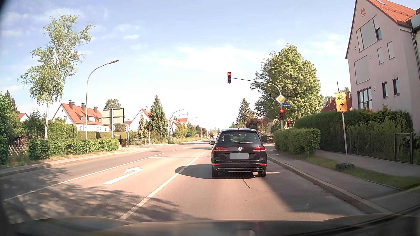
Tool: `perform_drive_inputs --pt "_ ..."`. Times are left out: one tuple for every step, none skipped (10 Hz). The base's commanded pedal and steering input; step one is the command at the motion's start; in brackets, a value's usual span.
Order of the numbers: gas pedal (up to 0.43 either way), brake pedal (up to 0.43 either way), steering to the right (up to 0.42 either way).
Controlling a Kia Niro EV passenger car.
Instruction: Follow the waypoints while adhering to traffic rules and regulations
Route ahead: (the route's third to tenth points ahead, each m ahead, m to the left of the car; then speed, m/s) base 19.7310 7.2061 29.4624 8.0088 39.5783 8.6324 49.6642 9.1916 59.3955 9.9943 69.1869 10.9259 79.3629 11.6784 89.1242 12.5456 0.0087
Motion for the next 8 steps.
perform_drive_inputs --pt "0.0 0.22 -0.01" --pt "0.0 0.22 -0.01" --pt "0.0 0.22 -0.01" --pt "0.0 0.22 -0.01" --pt "0.0 0.22 -0.009" --pt "0.0 0.22 -0.009" --pt "0.0 0.22 -0.009" --pt "0.0 0.22 -0.009"
